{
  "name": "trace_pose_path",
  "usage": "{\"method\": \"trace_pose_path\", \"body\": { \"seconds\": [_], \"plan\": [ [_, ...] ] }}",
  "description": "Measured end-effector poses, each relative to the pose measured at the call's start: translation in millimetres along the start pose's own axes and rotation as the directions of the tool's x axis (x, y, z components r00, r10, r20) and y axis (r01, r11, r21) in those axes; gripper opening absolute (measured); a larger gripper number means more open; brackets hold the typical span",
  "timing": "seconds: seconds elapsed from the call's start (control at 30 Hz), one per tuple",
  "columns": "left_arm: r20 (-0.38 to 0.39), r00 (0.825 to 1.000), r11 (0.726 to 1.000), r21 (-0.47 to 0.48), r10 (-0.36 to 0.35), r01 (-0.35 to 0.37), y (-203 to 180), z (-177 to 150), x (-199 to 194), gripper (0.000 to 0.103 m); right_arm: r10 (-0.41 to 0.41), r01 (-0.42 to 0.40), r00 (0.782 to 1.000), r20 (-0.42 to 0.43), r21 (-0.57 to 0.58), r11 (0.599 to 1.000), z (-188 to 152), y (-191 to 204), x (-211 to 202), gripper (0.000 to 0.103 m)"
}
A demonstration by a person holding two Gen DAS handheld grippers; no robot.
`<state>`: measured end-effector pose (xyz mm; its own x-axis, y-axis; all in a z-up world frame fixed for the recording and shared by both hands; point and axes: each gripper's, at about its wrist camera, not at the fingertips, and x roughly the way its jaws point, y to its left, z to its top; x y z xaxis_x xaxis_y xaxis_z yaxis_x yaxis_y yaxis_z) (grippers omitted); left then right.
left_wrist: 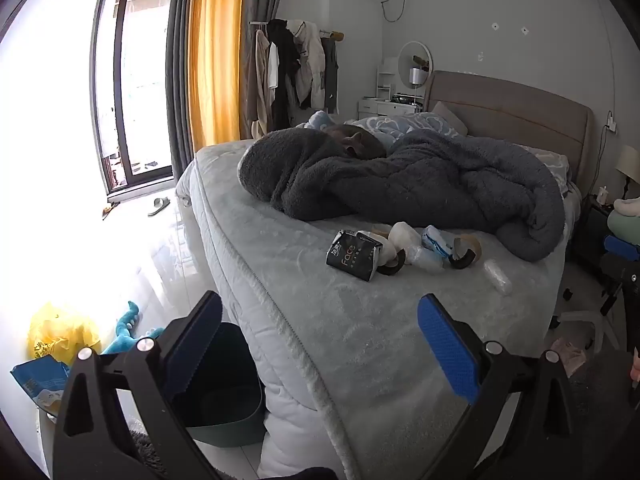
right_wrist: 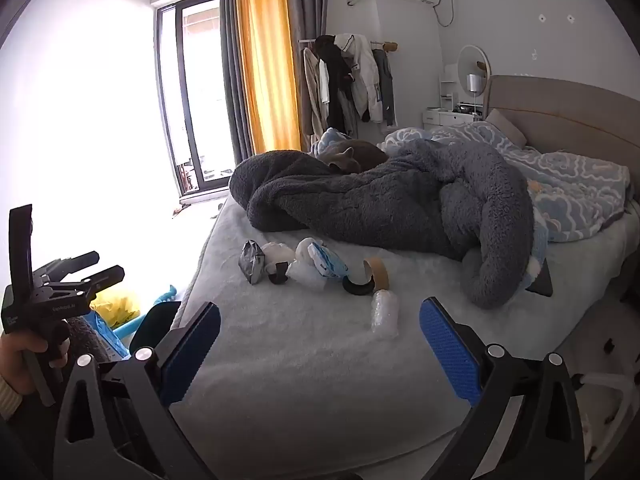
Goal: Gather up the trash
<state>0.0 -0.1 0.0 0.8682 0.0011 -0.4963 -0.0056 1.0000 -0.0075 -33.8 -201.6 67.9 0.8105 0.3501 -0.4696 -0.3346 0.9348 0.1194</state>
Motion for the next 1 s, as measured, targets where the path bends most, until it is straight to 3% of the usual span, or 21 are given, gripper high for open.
{"method": "trace_pose_path", "body": {
  "seconds": [1.0],
  "plan": [
    [-0.003, 1.000, 1.000, -0.002, -0.001, 0.001, 0.0, 0.0, 0.2, 0.100, 0.009, -0.010, 1.000, 0.008, 0.015, 1.000, 0.6, 1.6, 0.1, 0.100]
  ]
}}
